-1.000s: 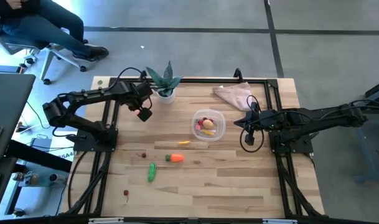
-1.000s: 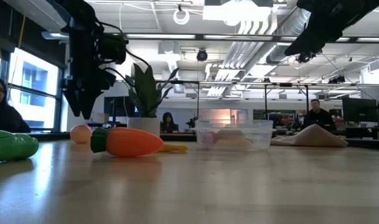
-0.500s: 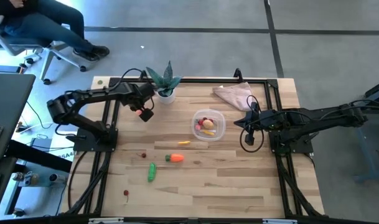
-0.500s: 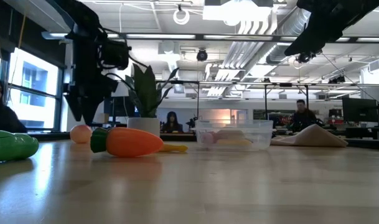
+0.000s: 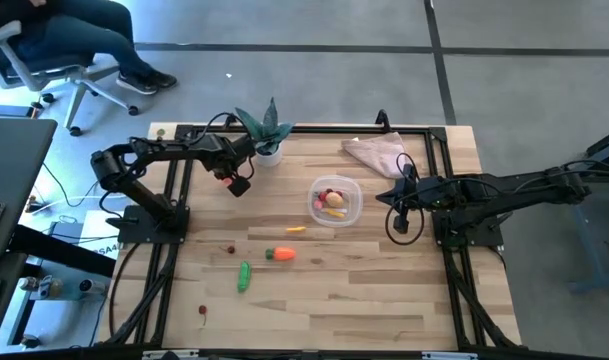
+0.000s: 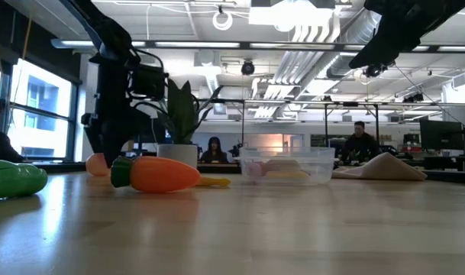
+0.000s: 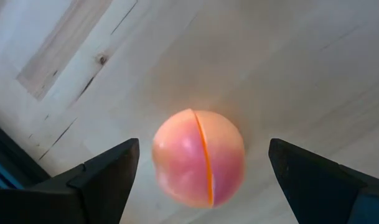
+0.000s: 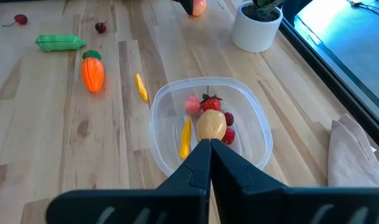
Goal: Pick and placing Produce into tupperware
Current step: Put the pink peach into the transparent bin
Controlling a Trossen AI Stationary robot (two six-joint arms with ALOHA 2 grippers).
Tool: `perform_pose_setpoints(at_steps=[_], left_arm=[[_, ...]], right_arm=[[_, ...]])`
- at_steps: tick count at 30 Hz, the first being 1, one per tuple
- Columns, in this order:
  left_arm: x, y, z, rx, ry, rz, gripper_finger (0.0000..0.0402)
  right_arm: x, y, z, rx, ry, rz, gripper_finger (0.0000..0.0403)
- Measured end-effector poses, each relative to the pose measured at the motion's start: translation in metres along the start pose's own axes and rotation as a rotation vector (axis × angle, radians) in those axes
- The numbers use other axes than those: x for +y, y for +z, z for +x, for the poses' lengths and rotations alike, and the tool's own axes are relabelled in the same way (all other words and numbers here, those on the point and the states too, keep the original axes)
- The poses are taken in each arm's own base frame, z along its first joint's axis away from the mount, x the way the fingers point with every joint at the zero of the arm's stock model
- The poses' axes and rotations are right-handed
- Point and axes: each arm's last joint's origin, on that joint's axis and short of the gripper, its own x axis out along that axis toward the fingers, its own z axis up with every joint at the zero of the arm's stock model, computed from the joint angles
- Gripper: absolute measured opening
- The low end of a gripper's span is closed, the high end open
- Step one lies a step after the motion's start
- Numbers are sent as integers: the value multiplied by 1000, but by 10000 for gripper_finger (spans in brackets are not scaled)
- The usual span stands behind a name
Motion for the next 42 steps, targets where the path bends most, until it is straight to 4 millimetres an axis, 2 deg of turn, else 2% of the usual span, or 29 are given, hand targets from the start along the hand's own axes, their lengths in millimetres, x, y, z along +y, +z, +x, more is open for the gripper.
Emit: perform_pose_setpoints(at_steps=[11, 27, 42], left_arm=[[17, -1, 4, 48, 10, -82, 349], [15, 0, 4, 45, -36, -70, 348], [14, -1, 4, 53, -66, -75, 265]], right_arm=[[0, 0, 0, 0, 0, 0, 0], [0, 0, 0, 0, 0, 0, 0], [0, 0, 0, 0, 0, 0, 0]])
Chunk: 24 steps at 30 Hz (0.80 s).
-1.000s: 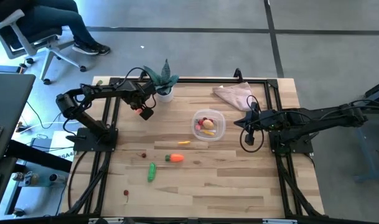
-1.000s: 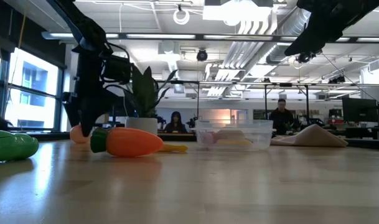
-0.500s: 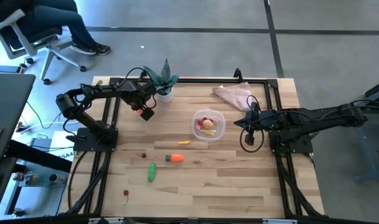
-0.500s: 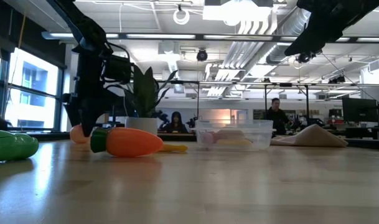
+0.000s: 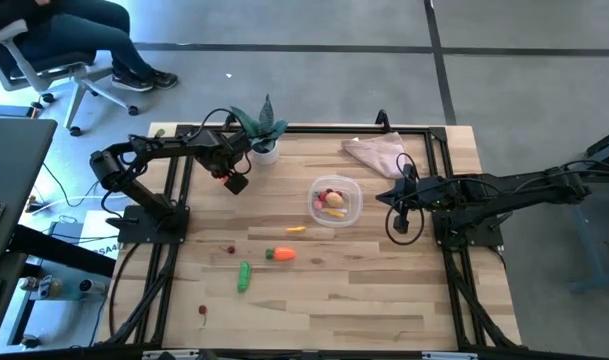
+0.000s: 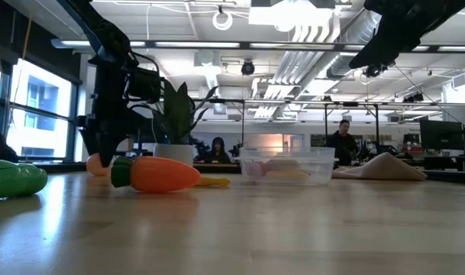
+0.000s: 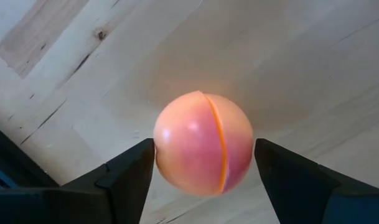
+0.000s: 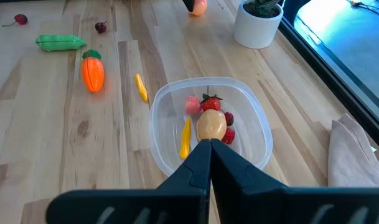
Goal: Pick and placing Produce into tupperware
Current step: Put the pink peach into the transparent bin
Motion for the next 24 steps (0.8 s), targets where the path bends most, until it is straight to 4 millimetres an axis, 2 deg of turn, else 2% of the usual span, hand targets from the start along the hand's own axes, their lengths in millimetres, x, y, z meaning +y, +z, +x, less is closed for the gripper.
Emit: perform_pose_setpoints(at_steps=[7, 17, 24], left_arm=[[0, 0, 0, 1, -4, -6, 255], [-4, 3, 17, 72, 7, 18, 272], [-3, 3, 17, 71, 18, 39, 273]], right_arm=[[0, 0, 0, 0, 0, 0, 0], [0, 0, 0, 0, 0, 0, 0], [0, 0, 0, 0, 0, 0, 0]])
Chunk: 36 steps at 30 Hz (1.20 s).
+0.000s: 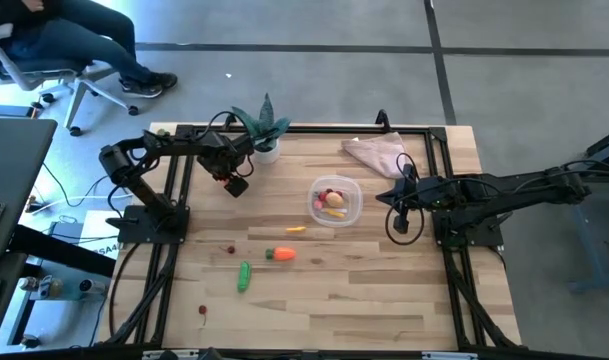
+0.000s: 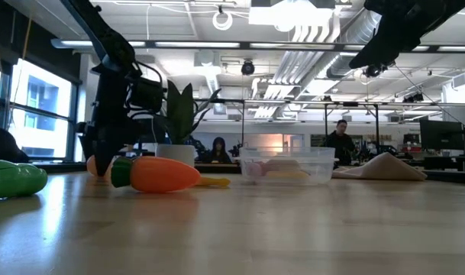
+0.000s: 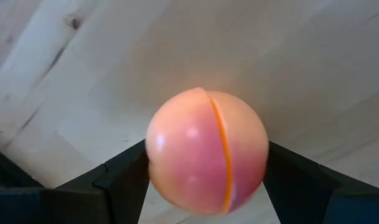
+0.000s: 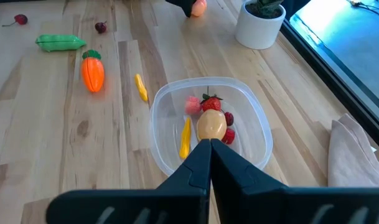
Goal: Pick and placing Produce into tupperware
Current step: Put the pink peach into the transparent bin
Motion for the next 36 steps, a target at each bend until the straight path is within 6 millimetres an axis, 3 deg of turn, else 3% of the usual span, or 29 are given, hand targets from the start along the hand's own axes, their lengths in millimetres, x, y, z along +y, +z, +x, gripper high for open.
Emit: perform_pose_setpoints(at_steps=[19, 30, 36], left_arm=[[0, 4, 0, -45, 19, -1, 272], [0, 4, 0, -47, 5, -4, 221], [0, 4, 0, -47, 4, -4, 246]], right_arm=[[0, 0, 0, 0, 0, 0, 0], [0, 0, 0, 0, 0, 0, 0], [0, 0, 0, 0, 0, 0, 0]])
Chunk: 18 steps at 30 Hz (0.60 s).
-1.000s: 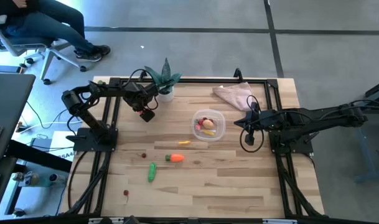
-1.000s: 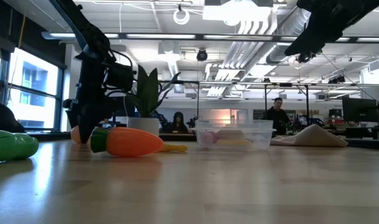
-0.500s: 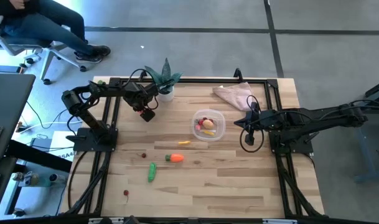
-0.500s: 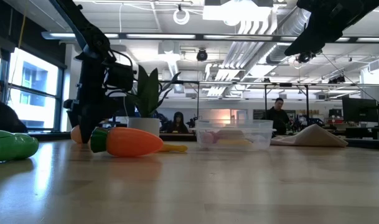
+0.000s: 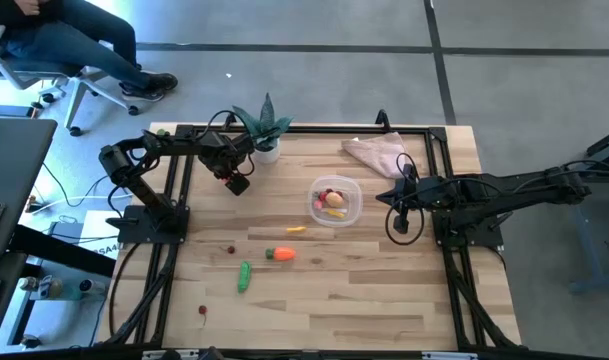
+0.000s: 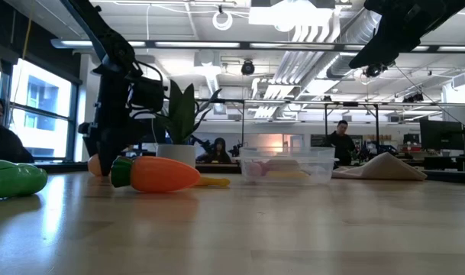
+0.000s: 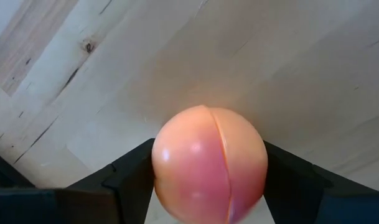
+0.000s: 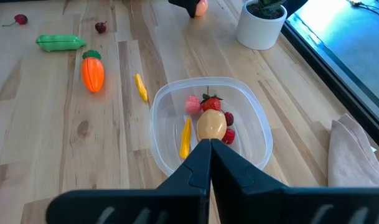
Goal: Pick and placing Produce into tupperware
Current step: Put the pink peach into the transparent bin
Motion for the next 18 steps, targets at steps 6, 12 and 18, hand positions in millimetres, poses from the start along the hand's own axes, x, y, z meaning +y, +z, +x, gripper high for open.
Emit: perform_pose_setpoints(at_steps=[6, 12, 18], left_arm=[[-1, 0, 0, 4, -24, 4, 244], [-9, -2, -4, -8, -35, 51, 212], [-19, -4, -5, -21, -19, 95, 240]], right_arm=[[0, 0, 0, 0, 0, 0, 0], [0, 0, 0, 0, 0, 0, 0], [0, 0, 0, 0, 0, 0, 0]])
